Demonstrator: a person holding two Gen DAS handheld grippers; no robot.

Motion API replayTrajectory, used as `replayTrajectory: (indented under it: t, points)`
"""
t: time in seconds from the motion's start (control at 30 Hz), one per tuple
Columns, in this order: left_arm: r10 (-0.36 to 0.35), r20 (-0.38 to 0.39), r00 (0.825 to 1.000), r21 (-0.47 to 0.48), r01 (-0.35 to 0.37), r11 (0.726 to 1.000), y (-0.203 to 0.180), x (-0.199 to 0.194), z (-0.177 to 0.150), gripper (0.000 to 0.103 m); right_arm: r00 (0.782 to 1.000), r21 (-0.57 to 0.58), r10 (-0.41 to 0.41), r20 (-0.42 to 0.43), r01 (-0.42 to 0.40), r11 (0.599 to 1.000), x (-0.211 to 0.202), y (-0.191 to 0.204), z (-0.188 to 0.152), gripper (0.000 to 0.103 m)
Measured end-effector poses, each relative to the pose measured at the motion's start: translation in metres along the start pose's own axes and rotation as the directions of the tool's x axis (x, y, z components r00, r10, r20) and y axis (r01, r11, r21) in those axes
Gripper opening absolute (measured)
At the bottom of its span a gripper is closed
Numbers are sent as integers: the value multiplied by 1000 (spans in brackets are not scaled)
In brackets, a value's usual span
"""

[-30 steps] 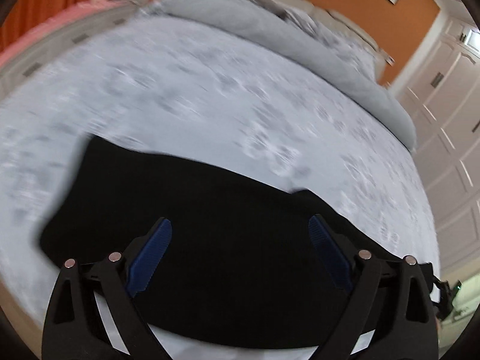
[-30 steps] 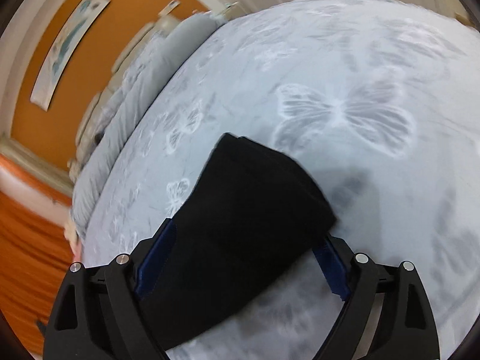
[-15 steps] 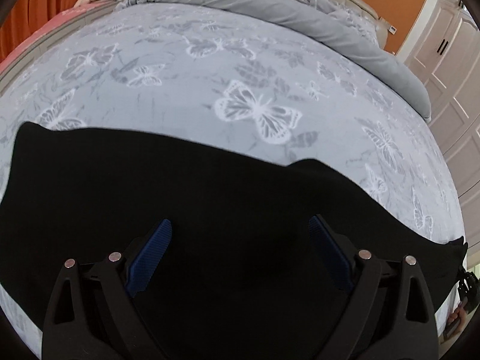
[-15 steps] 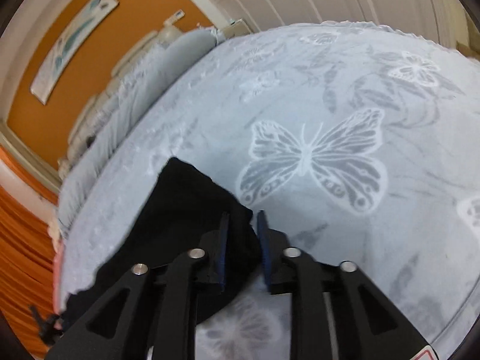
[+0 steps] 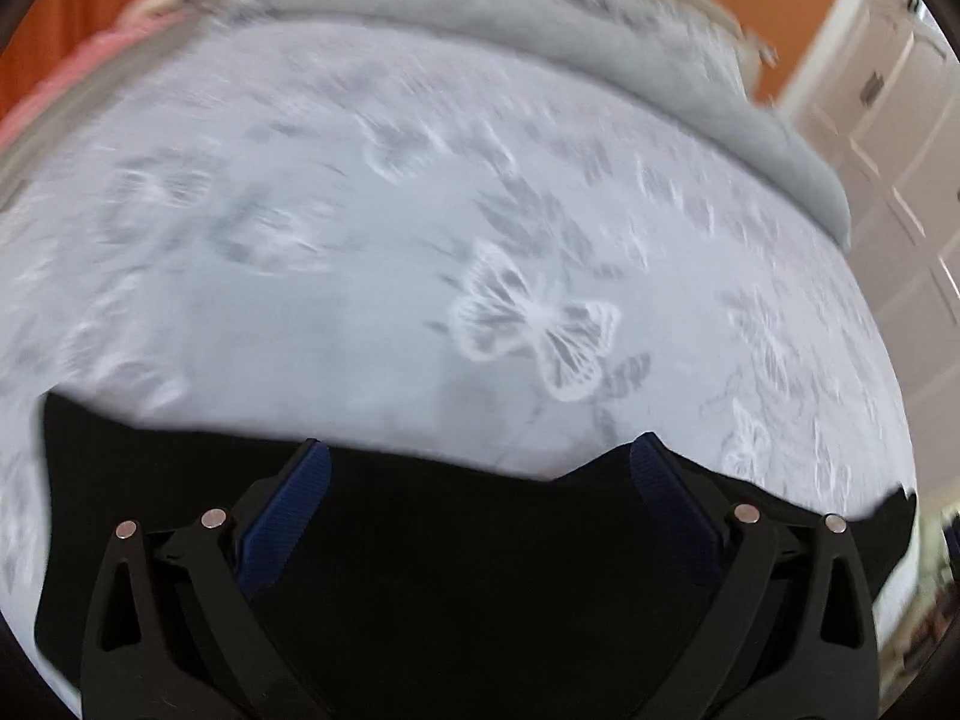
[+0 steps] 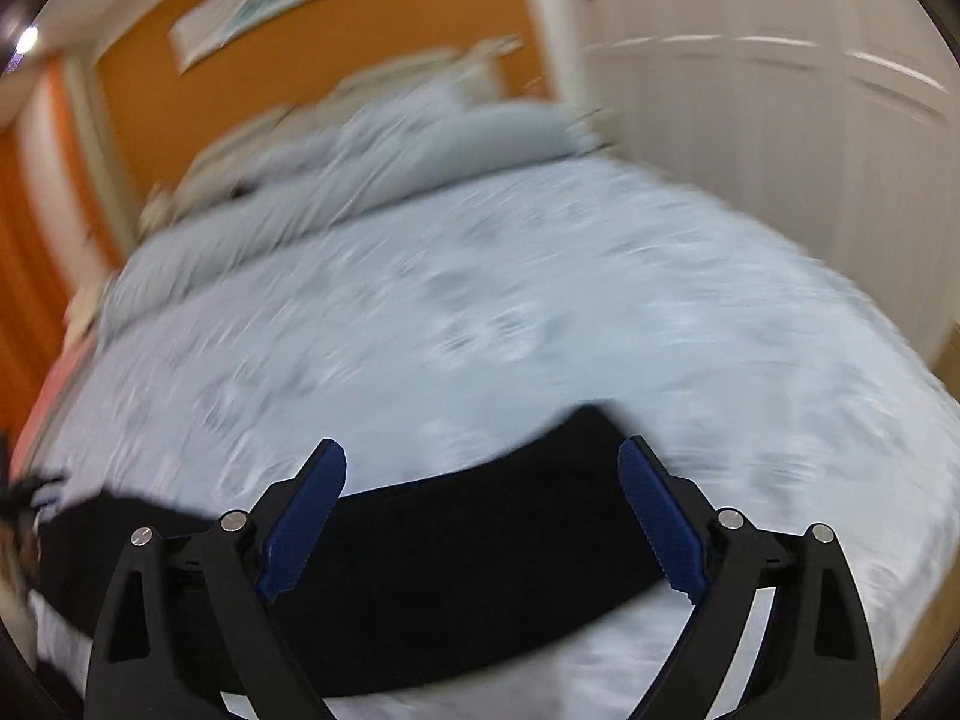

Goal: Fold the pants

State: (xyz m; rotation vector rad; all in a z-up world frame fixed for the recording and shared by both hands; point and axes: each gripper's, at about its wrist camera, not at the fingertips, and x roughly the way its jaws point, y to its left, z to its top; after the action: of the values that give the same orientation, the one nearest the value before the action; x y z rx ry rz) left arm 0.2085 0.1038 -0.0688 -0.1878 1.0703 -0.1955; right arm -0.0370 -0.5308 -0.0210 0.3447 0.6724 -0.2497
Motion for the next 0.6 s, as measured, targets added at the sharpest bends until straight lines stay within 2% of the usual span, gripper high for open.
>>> replayTrajectory:
  t: [0.03,0.07,0.13,0.17,0.2,0.23,0.3,0.33,0.4,0.43,0.5,0.53,0.57,0.6]
  points:
    - [-35,-57,998,25,36,999,-7,13,5,98,999,-20,29,-29,-30,999,13,19,3,90]
    - [-53,-79,995,46,57,997,-14,19,6,98,996,-35,69,-54,-71,997,23,37,5,90]
    - [-92,-116,989,139,108,984,-34,23,6,98,975,-61,191,-112,-199,978,44,76,8,91]
    - [-87,-129,988,214,113,970,-46,23,4,98,952,-88,258,-165,-275,957,59,104,8,91]
    - [-53,-107,993,245,78,967,-50,18,2,98,922,-120,315,-223,-347,930,71,134,6,90]
    - [-7,-41,999,254,17,967,-51,6,-1,98,889,-152,362,-279,-413,898,78,167,2,90]
    - [38,63,997,209,-51,977,-42,-20,-7,98,813,-189,444,-376,-536,823,96,232,-1,89]
    - [58,91,994,178,-73,981,-36,-31,-9,98,765,-197,480,-429,-598,777,108,273,-5,89]
    - [126,154,980,95,-141,985,-20,-58,-13,98,703,-198,501,-505,-659,726,129,334,-15,87]
    - [160,204,966,49,-173,984,-10,-75,-19,98,675,-208,495,-547,-683,700,144,370,-24,85]
    - [219,261,940,4,-229,974,5,-91,-27,98,673,-262,434,-599,-677,687,172,421,-41,83]
    - [267,285,920,-24,-272,962,16,-99,-34,98,669,-274,407,-622,-672,688,180,436,-48,82]
    - [294,297,908,-42,-295,955,25,-104,-38,98,663,-285,375,-648,-667,689,195,452,-58,80]
    - [306,304,902,-49,-306,951,33,-107,-39,98,654,-289,356,-667,-668,685,202,457,-65,64]
